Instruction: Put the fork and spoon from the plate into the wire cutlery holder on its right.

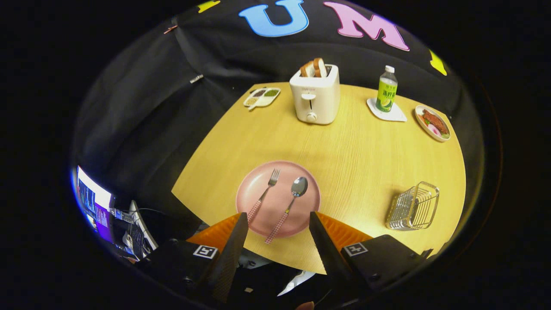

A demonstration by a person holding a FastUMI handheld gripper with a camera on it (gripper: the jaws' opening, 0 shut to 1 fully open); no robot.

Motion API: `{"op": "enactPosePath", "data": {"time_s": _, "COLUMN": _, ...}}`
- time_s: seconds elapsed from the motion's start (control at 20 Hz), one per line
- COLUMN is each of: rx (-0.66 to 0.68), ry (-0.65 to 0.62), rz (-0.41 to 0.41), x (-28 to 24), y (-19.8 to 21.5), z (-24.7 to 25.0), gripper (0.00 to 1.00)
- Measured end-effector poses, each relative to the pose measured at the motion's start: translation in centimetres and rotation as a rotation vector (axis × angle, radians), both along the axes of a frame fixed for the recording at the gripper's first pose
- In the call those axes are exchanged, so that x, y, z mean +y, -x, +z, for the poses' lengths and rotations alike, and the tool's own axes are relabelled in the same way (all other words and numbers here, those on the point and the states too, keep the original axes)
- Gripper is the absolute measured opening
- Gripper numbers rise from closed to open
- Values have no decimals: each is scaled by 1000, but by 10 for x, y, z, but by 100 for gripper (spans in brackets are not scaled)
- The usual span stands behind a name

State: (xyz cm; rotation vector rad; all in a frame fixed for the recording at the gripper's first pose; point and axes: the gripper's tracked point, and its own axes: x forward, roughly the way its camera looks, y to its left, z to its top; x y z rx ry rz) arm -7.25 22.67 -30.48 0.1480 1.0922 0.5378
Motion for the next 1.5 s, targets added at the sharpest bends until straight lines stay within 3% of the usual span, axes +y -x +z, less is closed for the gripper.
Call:
{"op": "enactPosePath", "data": {"time_s": 0.1, "rx": 57, "ry": 30, "rz": -9, "x": 9, "y": 3, "z": -22, "gripper": 83}}
{"op": "enactPosePath", "data": {"time_s": 0.35, "rx": 186, "ry": 90, "rz": -13, "x": 33, "y": 8, "z": -71, "gripper": 83}}
{"op": "enactPosePath", "data": {"time_s": 0.45, "rx": 231, "ry": 121, "rz": -16, "x": 36, "y": 12, "z": -89, "gripper": 78}}
{"op": "enactPosePath", "data": {"time_s": 0.7, "rx": 298, "ry": 182, "rz": -38, "x": 42, "y": 15, "z": -124, "gripper": 76}}
{"op": "enactPosePath", "data": {"time_s": 0.85, "rx": 351, "ry": 191, "rz": -73, "x": 42, "y": 15, "z": -138, "gripper": 54}}
{"op": "enactPosePath", "data": {"time_s": 1.0, "rx": 373, "ry": 181, "rz": -117, "x": 34, "y": 9, "z": -141, "gripper": 16}}
{"op": "enactPosePath", "data": {"time_s": 1.25, "rx": 374, "ry": 98, "rz": -96, "x": 25, "y": 10, "z": -111, "gripper": 14}}
{"op": "enactPosePath", "data": {"time_s": 1.5, "rx": 249, "ry": 72, "rz": -31, "x": -8, "y": -6, "z": -68, "gripper": 11}}
